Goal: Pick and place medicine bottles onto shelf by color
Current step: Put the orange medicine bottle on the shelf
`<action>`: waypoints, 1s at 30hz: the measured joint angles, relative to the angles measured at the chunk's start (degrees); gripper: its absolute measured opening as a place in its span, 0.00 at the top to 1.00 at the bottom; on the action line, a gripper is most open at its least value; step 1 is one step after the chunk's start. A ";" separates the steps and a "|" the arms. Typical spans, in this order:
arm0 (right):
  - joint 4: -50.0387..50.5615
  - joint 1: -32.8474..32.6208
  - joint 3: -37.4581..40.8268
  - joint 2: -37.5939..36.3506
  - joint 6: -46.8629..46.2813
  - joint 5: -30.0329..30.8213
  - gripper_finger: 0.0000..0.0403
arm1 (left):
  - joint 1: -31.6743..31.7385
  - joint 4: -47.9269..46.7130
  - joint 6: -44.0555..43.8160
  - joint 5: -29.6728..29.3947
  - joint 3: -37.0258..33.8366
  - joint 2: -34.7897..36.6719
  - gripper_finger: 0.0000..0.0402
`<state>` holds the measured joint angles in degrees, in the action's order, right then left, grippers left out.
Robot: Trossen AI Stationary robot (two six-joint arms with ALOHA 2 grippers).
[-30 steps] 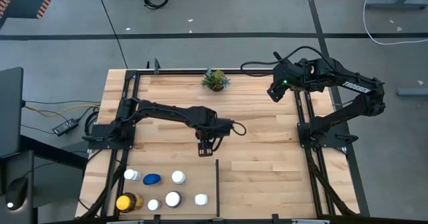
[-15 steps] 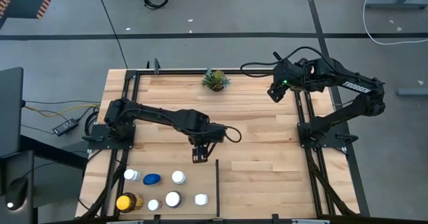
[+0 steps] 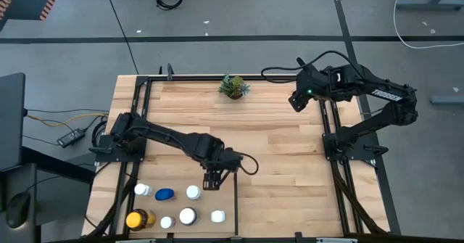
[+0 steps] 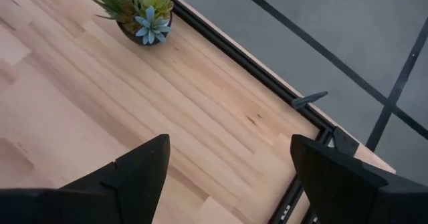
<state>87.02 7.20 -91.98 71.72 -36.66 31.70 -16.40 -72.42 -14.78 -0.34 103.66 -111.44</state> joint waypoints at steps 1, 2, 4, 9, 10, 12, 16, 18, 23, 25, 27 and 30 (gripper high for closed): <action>0.00 -0.26 0.00 0.00 -0.27 0.02 0.21 | -0.64 0.20 -1.04 0.00 0.00 0.00 0.40; 0.00 -0.45 0.00 0.00 -0.73 0.03 0.21 | -1.25 0.57 -1.72 -0.11 0.00 -0.02 0.41; 0.01 -0.93 0.00 0.00 -1.63 0.08 0.21 | -2.44 1.81 -3.76 -0.31 0.00 -0.04 0.43; 0.02 -3.06 0.00 0.00 -2.34 0.03 0.21 | -4.69 2.82 -6.44 -1.52 0.00 -0.07 0.48; 0.02 -3.60 0.00 0.00 -2.35 0.03 0.21 | -4.92 2.77 -6.90 -1.81 0.00 -0.07 0.48; 0.03 -4.70 0.00 0.00 -2.39 0.03 0.21 | -5.06 2.79 -7.45 -2.46 0.00 -0.07 0.46; 0.09 -6.95 0.00 0.00 -4.27 0.03 0.21 | -5.08 2.77 -10.15 -2.69 0.00 -0.09 0.40; 0.09 -7.98 0.00 0.00 -5.24 0.03 0.21 | -5.30 2.80 -11.03 -2.69 0.00 -0.09 0.40; 0.09 -10.55 0.00 0.00 -6.45 0.44 0.21 | -6.48 3.83 -13.08 -2.69 -0.02 -0.09 0.46; 0.13 -11.50 0.00 0.01 -6.68 0.52 0.21 | -7.19 4.78 -13.48 -2.69 -0.02 -0.09 0.47; 0.13 -12.50 0.00 0.00 -7.44 0.62 0.21 | -7.84 5.31 -14.21 -2.69 -0.02 -0.09 0.47; 0.13 -13.93 0.00 0.02 -9.00 1.19 0.21 | -8.65 6.17 -15.29 -2.86 -0.04 -0.11 0.43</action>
<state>87.15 -6.74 -91.98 71.75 -45.65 32.89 -25.05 -66.24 -30.08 -3.20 103.61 -111.55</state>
